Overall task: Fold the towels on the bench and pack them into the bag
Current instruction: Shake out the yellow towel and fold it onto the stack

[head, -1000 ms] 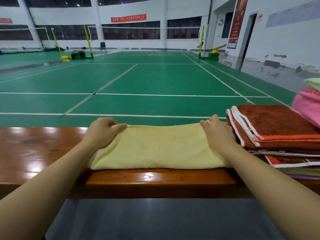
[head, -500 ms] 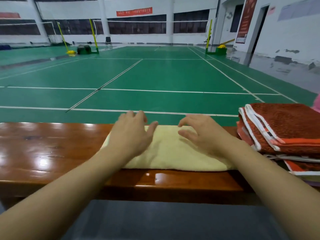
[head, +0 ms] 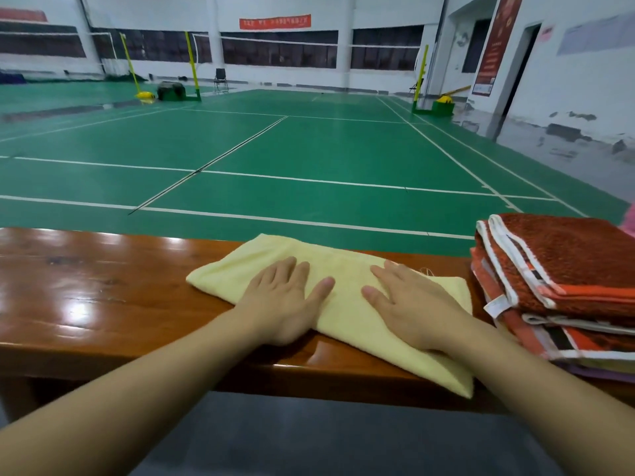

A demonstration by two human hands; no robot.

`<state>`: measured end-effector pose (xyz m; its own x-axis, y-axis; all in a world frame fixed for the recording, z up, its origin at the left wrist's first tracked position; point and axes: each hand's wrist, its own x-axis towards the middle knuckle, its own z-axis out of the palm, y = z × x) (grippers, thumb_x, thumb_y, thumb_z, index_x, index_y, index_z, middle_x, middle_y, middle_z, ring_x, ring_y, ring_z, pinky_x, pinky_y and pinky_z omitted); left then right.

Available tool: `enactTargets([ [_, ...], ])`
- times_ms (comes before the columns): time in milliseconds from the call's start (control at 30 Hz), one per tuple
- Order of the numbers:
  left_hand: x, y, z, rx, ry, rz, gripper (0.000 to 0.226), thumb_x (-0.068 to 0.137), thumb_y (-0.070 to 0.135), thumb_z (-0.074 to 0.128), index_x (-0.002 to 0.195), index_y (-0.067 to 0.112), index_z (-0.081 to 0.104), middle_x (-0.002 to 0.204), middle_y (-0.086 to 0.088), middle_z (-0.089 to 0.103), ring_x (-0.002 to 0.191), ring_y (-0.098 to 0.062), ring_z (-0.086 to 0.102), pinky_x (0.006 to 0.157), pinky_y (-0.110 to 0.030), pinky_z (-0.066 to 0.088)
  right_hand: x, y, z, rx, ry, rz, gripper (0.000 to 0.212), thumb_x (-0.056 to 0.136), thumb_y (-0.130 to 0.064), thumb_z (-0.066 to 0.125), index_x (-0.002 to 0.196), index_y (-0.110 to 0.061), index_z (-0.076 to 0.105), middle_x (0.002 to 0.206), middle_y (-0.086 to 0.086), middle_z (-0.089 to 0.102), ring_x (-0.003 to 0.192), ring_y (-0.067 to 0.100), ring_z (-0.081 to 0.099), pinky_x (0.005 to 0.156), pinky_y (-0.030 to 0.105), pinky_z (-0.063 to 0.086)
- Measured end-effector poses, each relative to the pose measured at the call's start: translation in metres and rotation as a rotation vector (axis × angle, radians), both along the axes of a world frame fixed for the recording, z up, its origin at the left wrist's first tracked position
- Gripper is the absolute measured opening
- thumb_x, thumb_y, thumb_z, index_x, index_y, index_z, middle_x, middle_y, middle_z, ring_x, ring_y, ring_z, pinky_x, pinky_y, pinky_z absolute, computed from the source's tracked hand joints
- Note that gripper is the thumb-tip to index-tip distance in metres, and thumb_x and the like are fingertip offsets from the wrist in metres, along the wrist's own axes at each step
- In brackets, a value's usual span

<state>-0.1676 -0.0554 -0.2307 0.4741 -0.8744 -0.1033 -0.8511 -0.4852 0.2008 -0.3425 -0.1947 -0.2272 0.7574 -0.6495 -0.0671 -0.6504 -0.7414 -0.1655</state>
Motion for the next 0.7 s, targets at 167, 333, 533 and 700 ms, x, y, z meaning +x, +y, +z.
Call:
enactTargets([
  [167,0.020,-0.026,-0.002,0.109,-0.038,0.053,0.099,0.077,0.081,-0.008,0.162,0.031,0.005,0.170,-0.008,-0.005,0.156,-0.030,-0.008,0.124,-0.055,-0.001,-0.024,0.042,0.023,-0.096,0.192,-0.029,0.072,0.097,-0.072,0.014,0.159,-0.035,0.015,0.159,0.000,0.030,0.144,0.024,0.031,0.111,0.047,0.036],
  [333,-0.012,-0.041,0.026,0.093,-0.019,0.316,0.090,0.095,0.076,0.010,0.162,0.017,-0.004,0.168,-0.018,-0.009,0.154,-0.040,-0.009,0.118,-0.069,-0.005,-0.026,0.039,0.041,-0.384,0.002,0.027,0.070,0.094,-0.076,0.010,0.128,-0.035,0.055,0.123,-0.006,0.053,0.109,0.015,0.054,0.085,0.035,0.049],
  [533,-0.023,-0.034,0.008,0.143,-0.065,0.349,0.090,0.096,0.072,0.008,0.161,0.010,-0.003,0.167,-0.021,-0.011,0.154,-0.042,-0.010,0.115,-0.074,-0.003,0.001,-0.006,0.026,0.059,-0.139,0.456,0.049,0.104,-0.053,0.037,0.151,-0.042,0.037,0.158,-0.029,0.028,0.146,-0.010,0.016,0.121,0.020,0.013],
  [700,-0.008,-0.041,0.000,0.155,-0.059,0.242,0.083,0.098,0.068,0.003,0.160,0.016,-0.013,0.166,-0.016,-0.021,0.153,-0.036,-0.018,0.117,-0.069,-0.010,0.019,-0.004,0.008,0.158,-0.051,0.406,0.060,0.105,-0.054,0.032,0.160,-0.038,0.013,0.164,-0.026,0.008,0.148,-0.010,0.001,0.116,0.014,-0.001],
])
